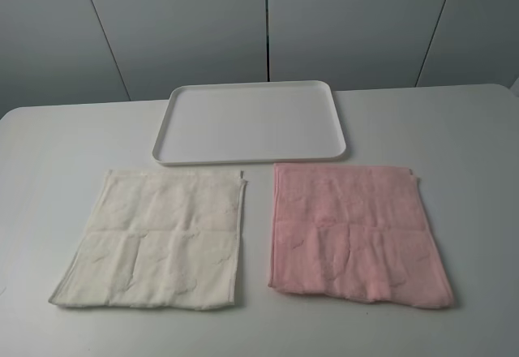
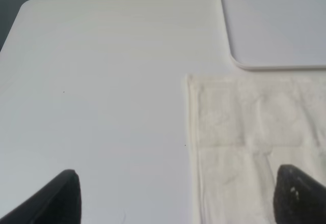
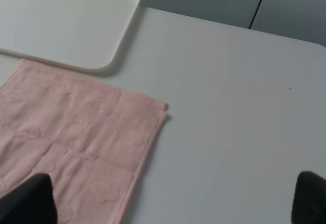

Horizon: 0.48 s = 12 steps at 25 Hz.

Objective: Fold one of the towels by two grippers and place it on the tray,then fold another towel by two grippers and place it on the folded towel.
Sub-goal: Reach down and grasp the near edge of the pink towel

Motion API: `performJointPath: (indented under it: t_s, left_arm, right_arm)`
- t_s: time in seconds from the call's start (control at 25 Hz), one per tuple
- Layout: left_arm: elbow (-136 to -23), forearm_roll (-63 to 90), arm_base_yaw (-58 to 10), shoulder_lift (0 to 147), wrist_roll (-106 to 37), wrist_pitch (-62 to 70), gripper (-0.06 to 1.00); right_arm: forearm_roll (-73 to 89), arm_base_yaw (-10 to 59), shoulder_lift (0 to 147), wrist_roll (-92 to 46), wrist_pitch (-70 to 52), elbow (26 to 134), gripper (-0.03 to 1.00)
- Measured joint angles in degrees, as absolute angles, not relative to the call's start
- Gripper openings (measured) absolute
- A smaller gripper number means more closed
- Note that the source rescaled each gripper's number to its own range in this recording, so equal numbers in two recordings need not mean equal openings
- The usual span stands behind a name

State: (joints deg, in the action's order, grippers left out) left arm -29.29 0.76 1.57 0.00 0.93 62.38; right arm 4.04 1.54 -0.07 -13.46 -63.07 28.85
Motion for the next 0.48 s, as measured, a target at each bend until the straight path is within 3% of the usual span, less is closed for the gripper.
performJointPath:
  t_s: [0.48]
  left_arm:
    - [-29.29,0.76,1.57,0.0,0.93,62.38,0.97]
  right_arm:
    - [4.04,1.54,-0.07,-13.46,-63.07,28.85,1.0]
